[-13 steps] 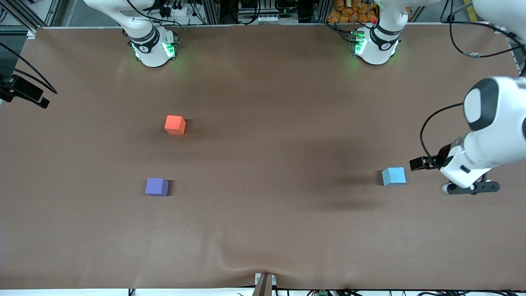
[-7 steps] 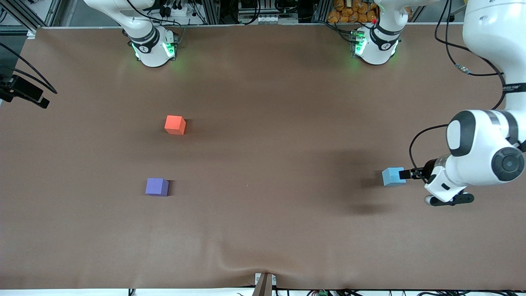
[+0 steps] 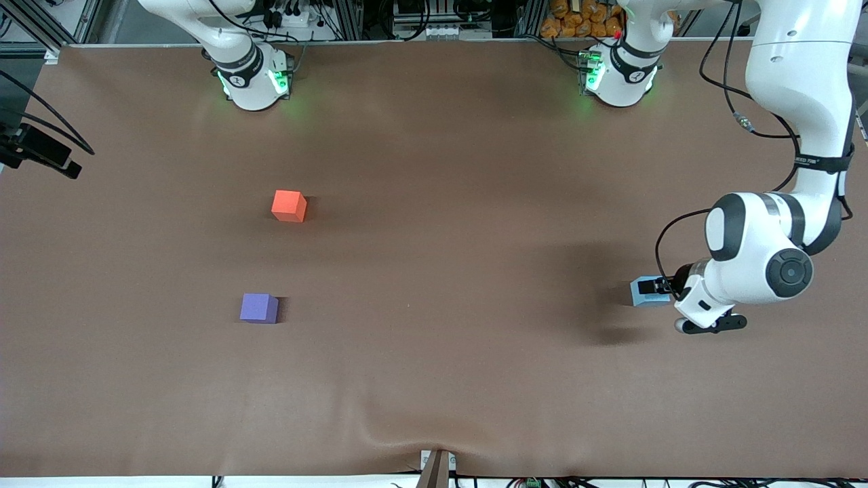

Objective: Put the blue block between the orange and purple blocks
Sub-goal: 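Close the left gripper around the light blue cube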

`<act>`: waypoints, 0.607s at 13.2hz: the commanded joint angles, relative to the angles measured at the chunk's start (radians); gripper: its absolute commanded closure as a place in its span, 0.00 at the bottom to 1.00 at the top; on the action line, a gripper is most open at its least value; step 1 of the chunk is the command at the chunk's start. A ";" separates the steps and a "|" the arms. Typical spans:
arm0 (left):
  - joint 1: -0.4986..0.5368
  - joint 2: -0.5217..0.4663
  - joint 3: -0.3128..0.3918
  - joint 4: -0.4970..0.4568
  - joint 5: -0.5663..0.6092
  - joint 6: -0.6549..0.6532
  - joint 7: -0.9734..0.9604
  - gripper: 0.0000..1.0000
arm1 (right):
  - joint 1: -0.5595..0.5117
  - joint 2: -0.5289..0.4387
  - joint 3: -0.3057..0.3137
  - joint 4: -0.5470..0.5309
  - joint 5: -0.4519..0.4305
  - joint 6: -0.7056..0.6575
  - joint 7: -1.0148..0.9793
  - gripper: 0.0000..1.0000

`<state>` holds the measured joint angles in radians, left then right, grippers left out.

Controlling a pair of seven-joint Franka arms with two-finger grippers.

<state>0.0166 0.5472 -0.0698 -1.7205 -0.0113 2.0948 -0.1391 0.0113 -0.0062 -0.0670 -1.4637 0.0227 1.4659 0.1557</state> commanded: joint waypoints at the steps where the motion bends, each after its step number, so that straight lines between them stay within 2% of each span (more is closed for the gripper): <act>1: 0.002 -0.023 0.004 -0.074 -0.012 0.085 0.010 0.00 | -0.024 0.008 0.012 0.017 0.020 -0.012 -0.010 0.00; 8: 0.020 0.000 0.004 -0.096 -0.006 0.149 0.018 0.00 | -0.024 0.008 0.012 0.017 0.020 -0.012 -0.010 0.00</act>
<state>0.0362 0.5482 -0.0664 -1.7940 -0.0113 2.2056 -0.1372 0.0111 -0.0062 -0.0670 -1.4637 0.0227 1.4659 0.1557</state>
